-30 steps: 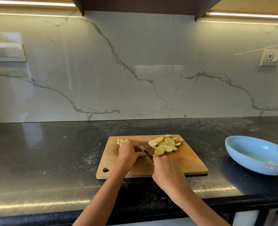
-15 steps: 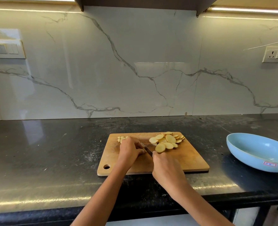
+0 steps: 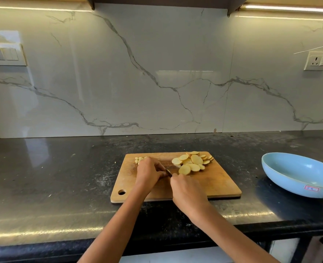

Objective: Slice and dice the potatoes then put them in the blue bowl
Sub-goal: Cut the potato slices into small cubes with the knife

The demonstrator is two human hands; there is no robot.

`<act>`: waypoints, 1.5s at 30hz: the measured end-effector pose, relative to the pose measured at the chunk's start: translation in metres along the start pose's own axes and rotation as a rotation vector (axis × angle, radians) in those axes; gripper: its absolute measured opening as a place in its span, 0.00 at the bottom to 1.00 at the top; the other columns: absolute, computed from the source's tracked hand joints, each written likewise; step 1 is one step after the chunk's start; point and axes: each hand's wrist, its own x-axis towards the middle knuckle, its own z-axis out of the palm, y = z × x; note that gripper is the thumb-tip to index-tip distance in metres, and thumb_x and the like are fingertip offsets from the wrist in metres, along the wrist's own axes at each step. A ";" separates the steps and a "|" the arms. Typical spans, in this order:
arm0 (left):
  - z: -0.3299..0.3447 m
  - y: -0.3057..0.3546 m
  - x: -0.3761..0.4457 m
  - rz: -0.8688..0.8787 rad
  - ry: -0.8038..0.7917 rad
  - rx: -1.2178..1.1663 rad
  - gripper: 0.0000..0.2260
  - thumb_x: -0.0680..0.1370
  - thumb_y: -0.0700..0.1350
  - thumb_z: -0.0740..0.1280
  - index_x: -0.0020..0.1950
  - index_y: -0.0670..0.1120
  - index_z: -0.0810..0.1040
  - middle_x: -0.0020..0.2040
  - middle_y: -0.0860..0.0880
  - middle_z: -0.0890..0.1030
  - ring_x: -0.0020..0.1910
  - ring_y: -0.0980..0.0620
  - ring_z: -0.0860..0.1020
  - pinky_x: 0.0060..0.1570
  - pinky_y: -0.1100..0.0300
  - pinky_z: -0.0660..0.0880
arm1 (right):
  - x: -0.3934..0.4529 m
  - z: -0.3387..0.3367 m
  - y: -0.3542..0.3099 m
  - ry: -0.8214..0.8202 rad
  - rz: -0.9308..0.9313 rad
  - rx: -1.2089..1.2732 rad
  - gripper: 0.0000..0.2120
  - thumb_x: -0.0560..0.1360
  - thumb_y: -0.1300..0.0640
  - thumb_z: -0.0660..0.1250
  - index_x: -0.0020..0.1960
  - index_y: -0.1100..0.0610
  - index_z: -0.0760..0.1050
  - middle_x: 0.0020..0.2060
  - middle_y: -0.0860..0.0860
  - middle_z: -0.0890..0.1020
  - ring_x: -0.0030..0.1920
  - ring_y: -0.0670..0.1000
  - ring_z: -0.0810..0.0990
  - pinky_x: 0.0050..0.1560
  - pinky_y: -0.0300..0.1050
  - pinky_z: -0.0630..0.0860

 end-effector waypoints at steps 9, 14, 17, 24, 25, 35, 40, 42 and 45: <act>0.002 -0.003 0.000 0.024 0.033 0.044 0.04 0.70 0.41 0.74 0.44 0.44 0.84 0.42 0.48 0.84 0.37 0.60 0.74 0.28 0.74 0.64 | -0.003 -0.008 0.005 -0.080 -0.006 0.021 0.10 0.78 0.65 0.59 0.58 0.61 0.72 0.53 0.56 0.78 0.51 0.54 0.78 0.39 0.42 0.68; 0.000 0.000 0.003 0.159 -0.021 0.117 0.17 0.70 0.37 0.73 0.58 0.44 0.79 0.54 0.47 0.81 0.48 0.55 0.76 0.43 0.71 0.67 | -0.024 -0.012 0.013 -0.082 -0.014 0.013 0.09 0.77 0.66 0.59 0.56 0.60 0.72 0.52 0.56 0.78 0.50 0.53 0.77 0.41 0.42 0.67; 0.000 0.005 0.004 0.243 -0.114 0.144 0.17 0.73 0.30 0.66 0.58 0.45 0.80 0.58 0.47 0.80 0.56 0.50 0.77 0.50 0.67 0.70 | -0.025 -0.014 0.016 -0.078 -0.030 0.002 0.08 0.77 0.65 0.60 0.55 0.60 0.73 0.51 0.56 0.78 0.45 0.53 0.75 0.39 0.42 0.66; -0.001 -0.001 0.006 0.297 -0.212 0.175 0.16 0.74 0.30 0.63 0.53 0.46 0.82 0.55 0.48 0.81 0.53 0.53 0.77 0.50 0.66 0.73 | -0.024 -0.016 0.023 -0.070 -0.046 -0.013 0.08 0.77 0.64 0.61 0.55 0.60 0.75 0.49 0.56 0.80 0.40 0.50 0.73 0.39 0.42 0.68; -0.001 -0.002 0.006 0.301 -0.213 0.173 0.16 0.74 0.29 0.63 0.54 0.46 0.82 0.55 0.48 0.81 0.52 0.53 0.77 0.51 0.65 0.74 | -0.024 -0.014 0.025 -0.069 -0.047 -0.017 0.09 0.77 0.65 0.61 0.55 0.60 0.75 0.48 0.56 0.80 0.40 0.51 0.75 0.39 0.42 0.68; -0.005 -0.009 0.010 0.269 -0.196 0.093 0.16 0.74 0.28 0.63 0.55 0.43 0.81 0.53 0.47 0.82 0.53 0.52 0.78 0.53 0.68 0.74 | -0.021 -0.005 0.036 -0.023 -0.041 -0.026 0.08 0.78 0.61 0.61 0.55 0.58 0.75 0.45 0.55 0.80 0.37 0.51 0.74 0.28 0.36 0.61; -0.003 -0.009 0.011 0.263 -0.262 0.103 0.17 0.74 0.28 0.62 0.48 0.47 0.84 0.51 0.48 0.82 0.52 0.52 0.78 0.52 0.64 0.75 | -0.022 -0.007 0.039 -0.009 -0.062 -0.027 0.09 0.78 0.61 0.60 0.57 0.57 0.74 0.46 0.55 0.80 0.43 0.53 0.78 0.26 0.36 0.56; -0.003 -0.009 0.011 0.252 -0.270 0.118 0.16 0.74 0.29 0.63 0.46 0.47 0.84 0.49 0.48 0.83 0.50 0.52 0.78 0.50 0.65 0.75 | -0.022 -0.008 0.039 -0.009 -0.073 -0.030 0.09 0.79 0.61 0.59 0.58 0.57 0.74 0.46 0.54 0.80 0.38 0.50 0.74 0.26 0.36 0.56; -0.002 -0.009 0.011 0.247 -0.257 0.127 0.14 0.75 0.30 0.63 0.47 0.46 0.84 0.49 0.48 0.83 0.47 0.55 0.77 0.46 0.69 0.73 | -0.024 -0.013 0.042 -0.016 -0.085 -0.034 0.09 0.79 0.62 0.58 0.56 0.57 0.74 0.40 0.53 0.77 0.31 0.46 0.67 0.26 0.36 0.56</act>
